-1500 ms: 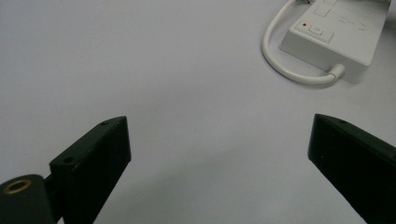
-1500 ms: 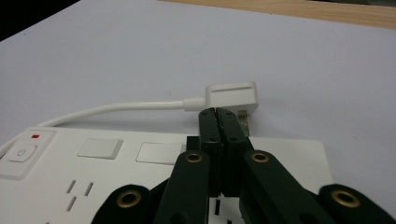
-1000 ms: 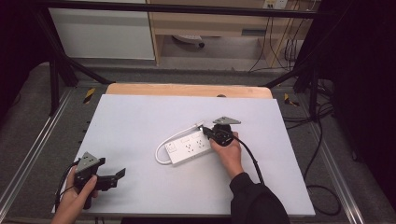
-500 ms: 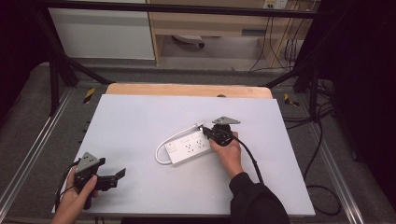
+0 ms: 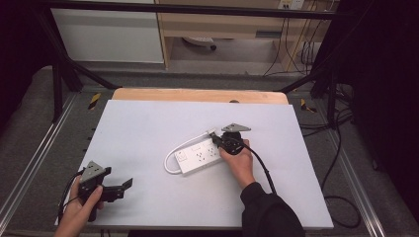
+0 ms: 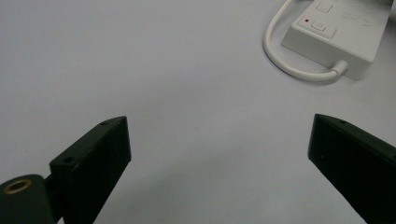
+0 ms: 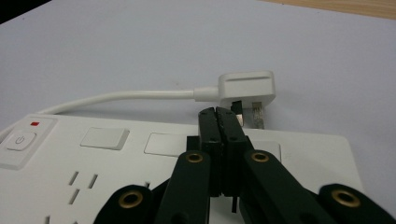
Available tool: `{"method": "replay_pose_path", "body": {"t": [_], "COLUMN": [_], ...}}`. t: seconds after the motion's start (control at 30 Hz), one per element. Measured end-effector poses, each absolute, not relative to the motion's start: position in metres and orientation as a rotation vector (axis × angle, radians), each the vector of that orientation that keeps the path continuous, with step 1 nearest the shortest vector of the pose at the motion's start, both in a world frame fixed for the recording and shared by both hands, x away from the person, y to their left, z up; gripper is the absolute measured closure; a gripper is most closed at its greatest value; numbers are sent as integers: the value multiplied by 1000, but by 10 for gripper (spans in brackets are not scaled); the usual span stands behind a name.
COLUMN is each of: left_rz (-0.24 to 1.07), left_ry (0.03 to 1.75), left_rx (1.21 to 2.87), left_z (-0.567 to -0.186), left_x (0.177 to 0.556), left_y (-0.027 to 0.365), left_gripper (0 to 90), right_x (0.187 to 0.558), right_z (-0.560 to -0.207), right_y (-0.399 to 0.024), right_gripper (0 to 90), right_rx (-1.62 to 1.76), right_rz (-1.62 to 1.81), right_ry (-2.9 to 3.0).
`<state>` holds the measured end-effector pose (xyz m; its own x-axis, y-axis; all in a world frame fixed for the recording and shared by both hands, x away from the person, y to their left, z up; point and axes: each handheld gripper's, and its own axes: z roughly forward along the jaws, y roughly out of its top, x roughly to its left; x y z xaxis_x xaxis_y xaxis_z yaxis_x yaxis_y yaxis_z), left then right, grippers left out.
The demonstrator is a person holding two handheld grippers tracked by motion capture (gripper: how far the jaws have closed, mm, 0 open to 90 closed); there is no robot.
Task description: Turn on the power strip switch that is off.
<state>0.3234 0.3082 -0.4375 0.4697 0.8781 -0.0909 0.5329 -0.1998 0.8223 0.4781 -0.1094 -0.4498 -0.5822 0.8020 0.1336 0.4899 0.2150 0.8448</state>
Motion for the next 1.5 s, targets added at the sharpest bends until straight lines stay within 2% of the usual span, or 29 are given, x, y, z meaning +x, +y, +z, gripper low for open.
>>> {"method": "replay_pose_path", "body": {"t": [0.67,0.97,1.3,1.5], "left_rz": [514,512,511,514], "left_ry": [1184,1183,1185,1188], "left_rx": [1873,1876,1880,1879], "left_z": [-438,-438,-438,-438], "left_x": [323,324,324,324], "left_y": [308,308,308,308], "left_gripper": [57,57,57,58], "right_x": [478,478,479,479], "right_z": [-440,-434,-426,-422], "right_y": [-118,-123,-126,-130], "right_gripper": [900,777,514,441], "right_rx": [1219,1233,1265,1281], "right_rz": [1312,1316,1283,1274], "right_ry": [2136,2128,2135,2123]}}
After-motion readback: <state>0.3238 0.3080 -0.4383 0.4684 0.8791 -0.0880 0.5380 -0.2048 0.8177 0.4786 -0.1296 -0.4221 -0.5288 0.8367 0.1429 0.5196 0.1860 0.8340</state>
